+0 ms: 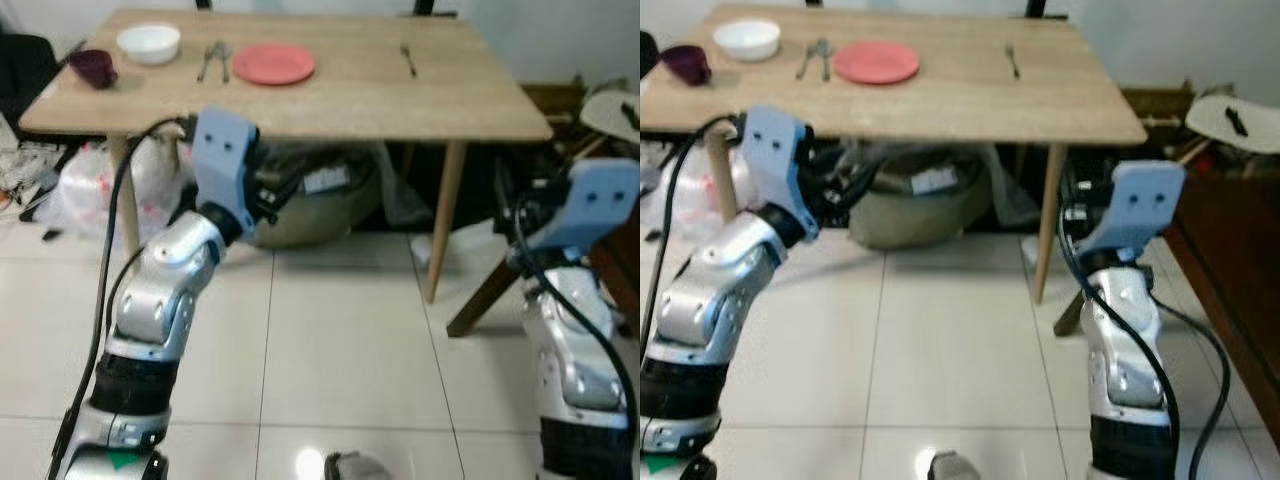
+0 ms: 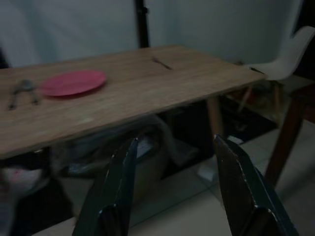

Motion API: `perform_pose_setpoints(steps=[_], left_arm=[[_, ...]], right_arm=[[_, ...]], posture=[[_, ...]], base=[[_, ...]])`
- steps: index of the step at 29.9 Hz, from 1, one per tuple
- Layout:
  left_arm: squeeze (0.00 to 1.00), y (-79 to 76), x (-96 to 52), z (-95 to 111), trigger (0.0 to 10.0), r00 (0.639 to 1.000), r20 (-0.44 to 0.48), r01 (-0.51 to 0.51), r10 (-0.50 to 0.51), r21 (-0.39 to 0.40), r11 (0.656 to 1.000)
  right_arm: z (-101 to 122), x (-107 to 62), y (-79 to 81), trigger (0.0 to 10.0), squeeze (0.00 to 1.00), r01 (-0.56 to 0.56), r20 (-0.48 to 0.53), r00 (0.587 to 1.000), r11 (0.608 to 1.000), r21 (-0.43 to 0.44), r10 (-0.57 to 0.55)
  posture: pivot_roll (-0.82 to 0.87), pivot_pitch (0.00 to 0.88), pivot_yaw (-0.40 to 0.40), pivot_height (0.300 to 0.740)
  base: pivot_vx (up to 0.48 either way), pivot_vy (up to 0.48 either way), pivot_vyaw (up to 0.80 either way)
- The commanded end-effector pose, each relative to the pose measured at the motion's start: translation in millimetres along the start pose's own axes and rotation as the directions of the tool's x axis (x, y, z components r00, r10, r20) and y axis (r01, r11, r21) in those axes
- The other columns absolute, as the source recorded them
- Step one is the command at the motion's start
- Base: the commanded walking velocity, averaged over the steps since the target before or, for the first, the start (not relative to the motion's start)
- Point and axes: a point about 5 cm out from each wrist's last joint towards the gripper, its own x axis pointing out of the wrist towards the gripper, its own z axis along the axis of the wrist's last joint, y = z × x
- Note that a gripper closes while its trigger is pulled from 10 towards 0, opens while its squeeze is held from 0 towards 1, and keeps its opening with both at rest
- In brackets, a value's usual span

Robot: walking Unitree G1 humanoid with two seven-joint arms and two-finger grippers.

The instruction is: Setting the table

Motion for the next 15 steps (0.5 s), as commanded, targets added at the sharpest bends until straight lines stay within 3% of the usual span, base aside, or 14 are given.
perform_pose_setpoints(steps=[1,15], left_arm=[[0.00,-0.9,0.3,-1.6,10.0,1.000,-0.005,0.005,-0.005,0.001,1.000],[0.00,-2.2,2.3,-1.5,10.0,1.000,-0.001,0.016,-0.016,-0.002,1.000]], right_arm=[[-0.4,-1.6,-3.1,10.0,0.00,0.007,-0.005,1.000,1.000,-0.014,-0.007],[-0.3,-3.0,-4.7,10.0,0.00,0.015,-0.005,1.000,1.000,-0.019,-0.015]], posture=[[-0.20,0.000,0.069,0.740],[-0.21,0.000,0.075,0.740]], base=[[-0.326,0.000,0.00],[-0.327,0.000,0.00]])
